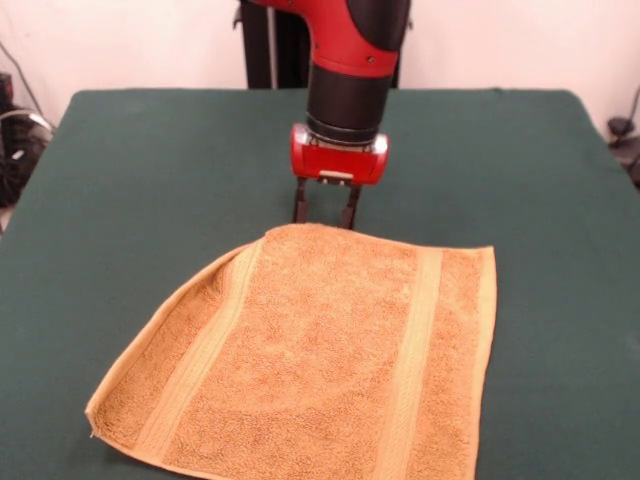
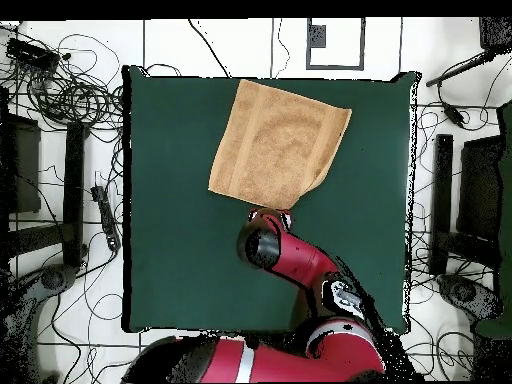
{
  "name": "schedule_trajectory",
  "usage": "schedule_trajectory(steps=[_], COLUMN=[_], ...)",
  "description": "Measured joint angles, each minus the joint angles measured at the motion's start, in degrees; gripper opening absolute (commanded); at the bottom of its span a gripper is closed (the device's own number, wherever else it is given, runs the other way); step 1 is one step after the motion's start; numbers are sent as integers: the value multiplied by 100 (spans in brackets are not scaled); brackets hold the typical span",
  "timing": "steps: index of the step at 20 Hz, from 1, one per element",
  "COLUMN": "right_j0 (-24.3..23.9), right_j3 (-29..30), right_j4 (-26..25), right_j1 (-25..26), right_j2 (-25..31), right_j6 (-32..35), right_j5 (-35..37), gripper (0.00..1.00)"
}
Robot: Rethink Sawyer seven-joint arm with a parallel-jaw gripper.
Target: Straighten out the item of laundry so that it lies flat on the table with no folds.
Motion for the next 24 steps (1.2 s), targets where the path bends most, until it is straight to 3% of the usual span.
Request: schedule_trajectory(steps=[24], right_j0=[28], right_j3=[60], right_j4=[-238], right_j1=[-159], right_j2=[25], right_j6=[0], right_j5=[2], gripper=[100])
